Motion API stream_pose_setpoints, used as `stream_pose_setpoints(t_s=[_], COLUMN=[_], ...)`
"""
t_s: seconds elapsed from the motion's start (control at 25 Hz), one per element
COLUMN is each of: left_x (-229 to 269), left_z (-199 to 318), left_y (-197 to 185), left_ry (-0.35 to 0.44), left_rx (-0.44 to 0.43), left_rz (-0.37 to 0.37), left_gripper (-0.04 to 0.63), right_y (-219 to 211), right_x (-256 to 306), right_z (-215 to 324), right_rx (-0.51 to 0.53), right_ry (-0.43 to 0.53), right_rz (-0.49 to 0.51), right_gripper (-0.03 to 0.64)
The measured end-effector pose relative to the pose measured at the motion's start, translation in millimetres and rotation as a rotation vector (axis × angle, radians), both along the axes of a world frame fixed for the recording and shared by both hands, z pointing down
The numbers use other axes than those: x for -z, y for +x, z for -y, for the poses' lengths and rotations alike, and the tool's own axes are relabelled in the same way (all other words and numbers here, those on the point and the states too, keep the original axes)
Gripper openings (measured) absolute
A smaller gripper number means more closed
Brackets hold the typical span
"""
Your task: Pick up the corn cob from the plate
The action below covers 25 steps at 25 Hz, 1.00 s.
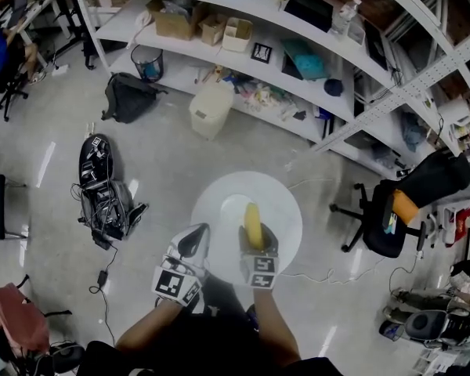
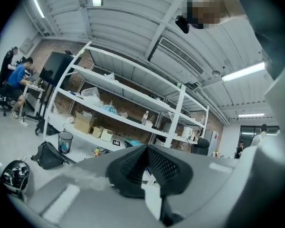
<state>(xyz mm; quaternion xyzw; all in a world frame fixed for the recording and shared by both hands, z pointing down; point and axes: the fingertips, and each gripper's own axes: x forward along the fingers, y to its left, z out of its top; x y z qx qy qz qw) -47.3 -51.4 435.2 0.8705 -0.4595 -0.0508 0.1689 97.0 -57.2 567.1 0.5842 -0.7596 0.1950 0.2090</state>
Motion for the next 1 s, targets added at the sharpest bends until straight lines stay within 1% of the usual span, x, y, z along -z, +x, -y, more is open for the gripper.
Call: stream_pose_setpoints(t_s=[0.16, 0.44, 0.68, 1.0], left_x=[11, 32, 40, 55], left_z=[-7, -13, -20, -23], left_y=[-5, -6, -5, -5], left_ry=[0.022, 0.077, 0.096, 0.125], left_rx=[-0.005, -0.023, -0.038, -0.047], left_rz=[0.0, -0.008, -0.004, -0.008], left_gripper=[0.002, 0.002, 0.002, 0.002], right_y=[-1, -11, -23, -23], right_x=[14, 41, 68, 105], right_z=[-10, -25, -33, -40], right_rx=[-0.021, -0.03, -0.011, -0.02], right_ry=[0.019, 0.055, 0.11, 0.174], right_rz=[0.01, 0.037, 0.05, 0.062], right_gripper=[0.252, 0.252, 0.252, 0.252])
